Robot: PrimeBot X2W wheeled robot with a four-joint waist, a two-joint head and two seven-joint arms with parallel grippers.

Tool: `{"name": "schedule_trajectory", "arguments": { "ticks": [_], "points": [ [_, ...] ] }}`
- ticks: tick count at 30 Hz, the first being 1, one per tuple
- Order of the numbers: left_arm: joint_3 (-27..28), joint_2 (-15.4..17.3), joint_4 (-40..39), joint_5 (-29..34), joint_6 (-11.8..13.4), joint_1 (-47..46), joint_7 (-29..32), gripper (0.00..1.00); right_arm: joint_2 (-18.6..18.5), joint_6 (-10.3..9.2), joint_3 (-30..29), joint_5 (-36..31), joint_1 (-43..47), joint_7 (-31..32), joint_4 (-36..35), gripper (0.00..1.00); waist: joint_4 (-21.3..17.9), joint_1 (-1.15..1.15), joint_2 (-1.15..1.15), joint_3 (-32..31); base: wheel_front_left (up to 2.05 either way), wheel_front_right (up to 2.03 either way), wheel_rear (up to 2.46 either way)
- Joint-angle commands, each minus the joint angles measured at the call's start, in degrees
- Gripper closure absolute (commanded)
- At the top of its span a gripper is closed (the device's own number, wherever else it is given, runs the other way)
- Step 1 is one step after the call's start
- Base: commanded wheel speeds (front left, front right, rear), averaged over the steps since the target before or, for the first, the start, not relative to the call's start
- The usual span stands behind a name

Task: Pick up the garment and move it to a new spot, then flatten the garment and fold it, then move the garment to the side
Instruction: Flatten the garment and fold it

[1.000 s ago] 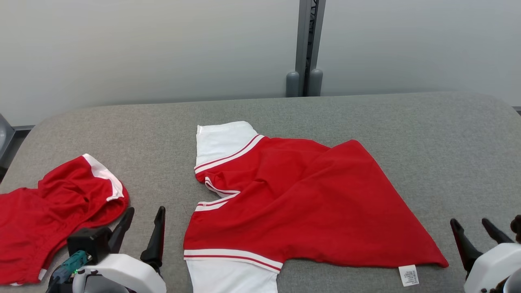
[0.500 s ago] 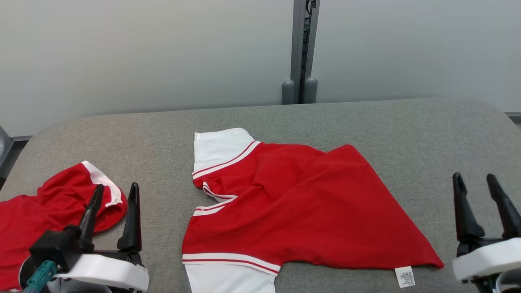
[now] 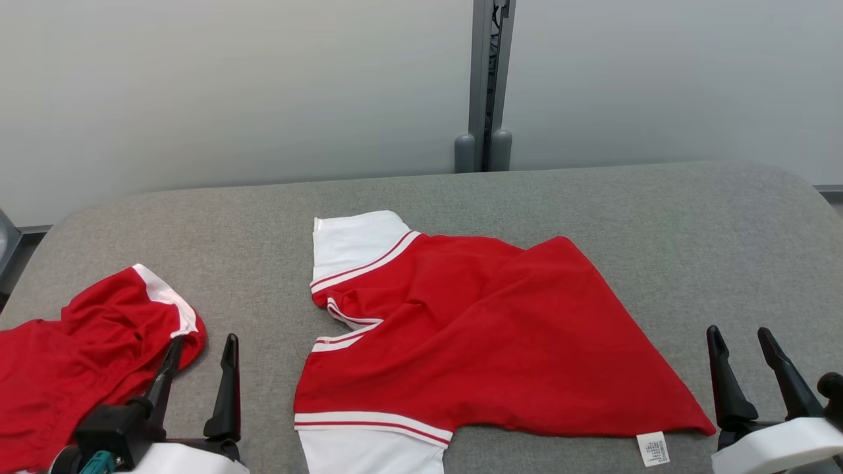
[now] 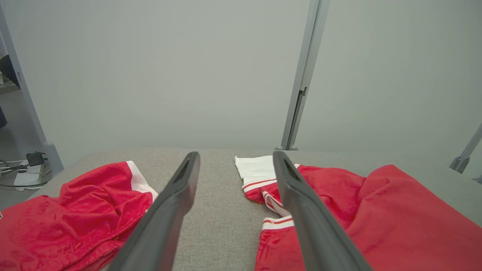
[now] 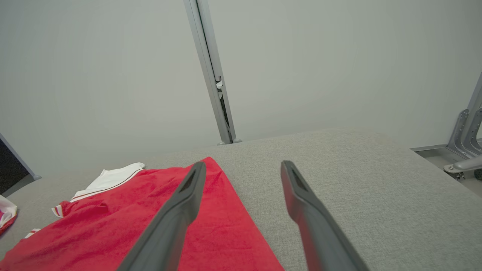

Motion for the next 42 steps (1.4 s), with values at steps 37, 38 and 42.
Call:
{"name": "schedule_trajectory", "arguments": {
  "ticks": [37,38,42],
  "points": [
    [-9.5,2.9,-1.9,-9.3,-2.0,3.6,33.4,0.0,-0.5,0.12,-6.7,0.7,-0.6,26.0,7.4,0.0,1.1,0.0,0.0,2.0,0.0,0.0,0.0],
    [-9.7,3.0,-1.9,-9.4,-2.1,3.2,33.9,0.0,-0.2,0.12,-7.0,0.5,-1.2,26.5,8.0,0.0,1.2,0.0,0.0,2.3,0.0,0.0,0.0],
    [-10.9,2.6,-1.5,-9.8,-2.7,1.8,36.0,0.0,1.3,0.12,-7.7,0.4,-3.2,28.2,10.0,0.0,1.8,0.0,0.0,3.5,0.0,0.0,0.0]
  ]
}}
